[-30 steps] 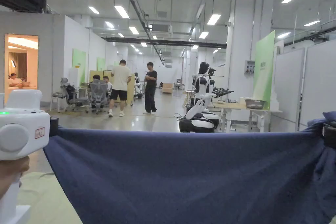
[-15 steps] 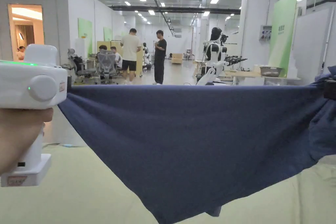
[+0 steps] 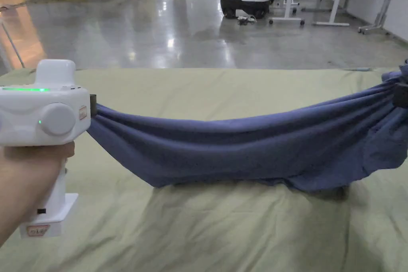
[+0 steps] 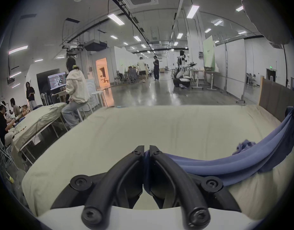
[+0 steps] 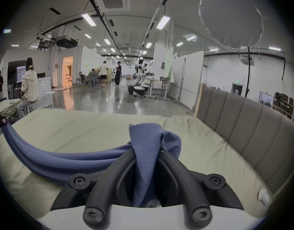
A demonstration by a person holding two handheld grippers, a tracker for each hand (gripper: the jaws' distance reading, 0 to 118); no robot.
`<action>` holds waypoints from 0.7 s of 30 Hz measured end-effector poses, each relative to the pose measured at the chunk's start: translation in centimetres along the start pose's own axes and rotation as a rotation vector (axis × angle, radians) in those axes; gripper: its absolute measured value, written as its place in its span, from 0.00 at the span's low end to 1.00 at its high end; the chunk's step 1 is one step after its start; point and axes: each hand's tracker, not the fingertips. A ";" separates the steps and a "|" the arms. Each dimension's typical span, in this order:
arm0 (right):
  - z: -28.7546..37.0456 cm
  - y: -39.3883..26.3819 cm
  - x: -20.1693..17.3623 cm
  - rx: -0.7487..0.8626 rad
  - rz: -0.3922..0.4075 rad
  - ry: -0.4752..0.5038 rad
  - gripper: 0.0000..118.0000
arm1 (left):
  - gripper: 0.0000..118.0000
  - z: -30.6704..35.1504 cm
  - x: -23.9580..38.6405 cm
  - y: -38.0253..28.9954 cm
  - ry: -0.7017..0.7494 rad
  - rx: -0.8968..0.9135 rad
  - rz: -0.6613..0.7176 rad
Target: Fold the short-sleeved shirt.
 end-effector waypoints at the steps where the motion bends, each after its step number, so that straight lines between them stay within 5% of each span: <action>1: 0.4 -1.1 0.2 -0.015 0.004 -0.003 0.11 | 0.04 0.3 0.2 -1.0 -0.003 -0.018 -0.012; 21: 23.7 -10.2 5.7 -0.075 0.022 0.107 0.11 | 0.04 19.8 -8.3 -10.6 -0.095 -0.073 0.072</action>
